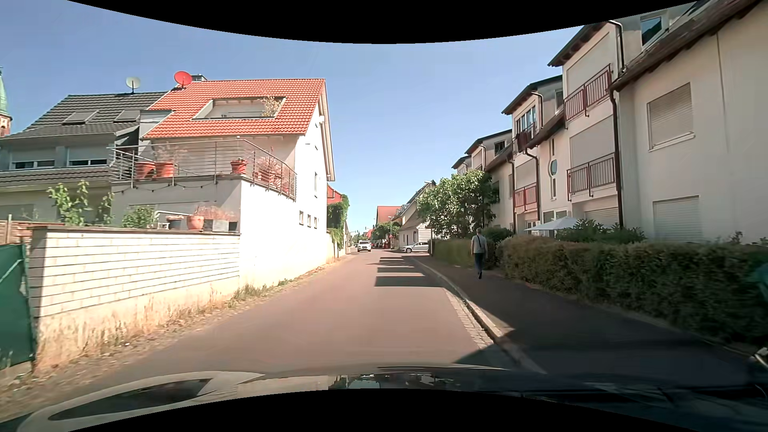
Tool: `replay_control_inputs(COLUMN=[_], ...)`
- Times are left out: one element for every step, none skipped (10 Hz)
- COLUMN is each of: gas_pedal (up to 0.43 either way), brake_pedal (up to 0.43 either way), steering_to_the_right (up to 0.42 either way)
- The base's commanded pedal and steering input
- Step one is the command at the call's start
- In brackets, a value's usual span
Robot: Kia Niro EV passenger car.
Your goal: Follow the waypoints while adhering to traffic rules and regulations
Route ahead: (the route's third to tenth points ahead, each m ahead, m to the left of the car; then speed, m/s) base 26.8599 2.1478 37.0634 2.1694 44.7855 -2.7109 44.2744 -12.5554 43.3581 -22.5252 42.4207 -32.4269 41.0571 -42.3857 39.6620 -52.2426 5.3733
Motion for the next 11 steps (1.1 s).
replay_control_inputs(gas_pedal=[0.138, 0.138, 0.138, 0.138, 0.138, 0.138, 0.138, 0.138, 0.138, 0.138, 0.138], brake_pedal=[0.000, 0.000, 0.000, 0.000, 0.000, 0.000, 0.000, 0.000, 0.000, 0.000, 0.000], steering_to_the_right=[0.014, 0.013, 0.006, -0.001, -0.002, -0.002, -0.002, -0.002, -0.002, -0.002, -0.002])
